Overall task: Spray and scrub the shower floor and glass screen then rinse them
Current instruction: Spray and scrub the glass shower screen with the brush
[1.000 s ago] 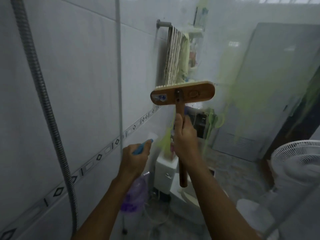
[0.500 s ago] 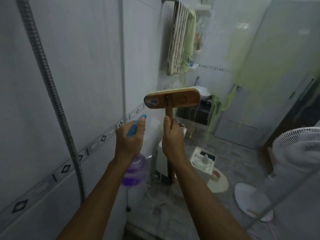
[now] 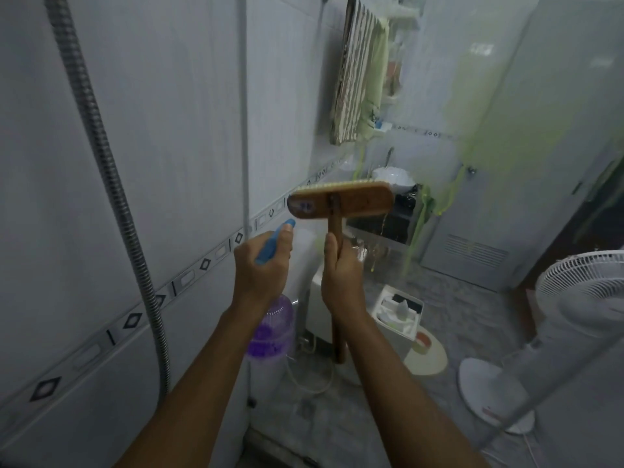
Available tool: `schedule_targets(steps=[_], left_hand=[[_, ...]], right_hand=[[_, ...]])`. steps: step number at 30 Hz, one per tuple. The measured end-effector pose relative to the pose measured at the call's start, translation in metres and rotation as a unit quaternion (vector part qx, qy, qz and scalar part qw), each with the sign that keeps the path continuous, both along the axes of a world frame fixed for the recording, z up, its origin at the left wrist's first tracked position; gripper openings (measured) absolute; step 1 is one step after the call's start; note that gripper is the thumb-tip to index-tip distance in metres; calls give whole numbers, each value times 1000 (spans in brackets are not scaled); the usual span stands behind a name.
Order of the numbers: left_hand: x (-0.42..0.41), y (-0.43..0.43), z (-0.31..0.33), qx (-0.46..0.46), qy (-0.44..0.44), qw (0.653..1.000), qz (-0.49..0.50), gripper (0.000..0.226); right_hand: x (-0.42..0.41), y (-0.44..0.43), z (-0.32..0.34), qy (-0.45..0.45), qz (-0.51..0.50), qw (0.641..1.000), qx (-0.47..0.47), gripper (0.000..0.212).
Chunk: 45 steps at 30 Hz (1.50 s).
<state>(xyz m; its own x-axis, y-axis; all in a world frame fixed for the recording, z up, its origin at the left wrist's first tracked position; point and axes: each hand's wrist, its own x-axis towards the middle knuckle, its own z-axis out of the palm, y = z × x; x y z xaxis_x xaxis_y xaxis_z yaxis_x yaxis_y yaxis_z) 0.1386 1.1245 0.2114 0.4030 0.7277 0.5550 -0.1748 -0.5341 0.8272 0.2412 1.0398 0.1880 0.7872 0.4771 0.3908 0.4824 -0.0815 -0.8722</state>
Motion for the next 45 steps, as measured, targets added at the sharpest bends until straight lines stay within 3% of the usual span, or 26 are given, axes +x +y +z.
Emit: schedule_targets(steps=[3, 8, 16, 23, 26, 33, 35, 42, 45], left_hand=[[-2, 0, 5, -4, -8, 1000, 0, 43], [-6, 4, 0, -15, -11, 1000, 16, 47], [-2, 3, 4, -15, -13, 1000, 11, 42], [-5, -1, 8, -15, -25, 999, 22, 49], [-2, -5, 12, -8, -38, 999, 21, 46], [5, -4, 35, -23, -72, 997, 5, 36], [5, -1, 37, -14, -75, 997, 6, 36], [1, 11, 38, -22, -77, 997, 16, 41], [2, 13, 43, -1, -64, 998, 21, 42]], right_hand=[[5, -4, -11, 3, 15, 1000, -7, 32], [-20, -41, -103, 91, -5, 990, -110, 32], [-1, -13, 1, 3, 22, 1000, -21, 29], [-18, -37, -97, 74, -7, 988, -136, 30], [-10, -25, -42, 37, 8, 995, -96, 28], [7, 12, 187, -101, -6, 995, 23, 38], [9, 11, 207, -116, -14, 992, 43, 40], [2, -20, 33, -26, 3, 999, -44, 46], [3, -23, 26, -15, 4, 998, -66, 46]])
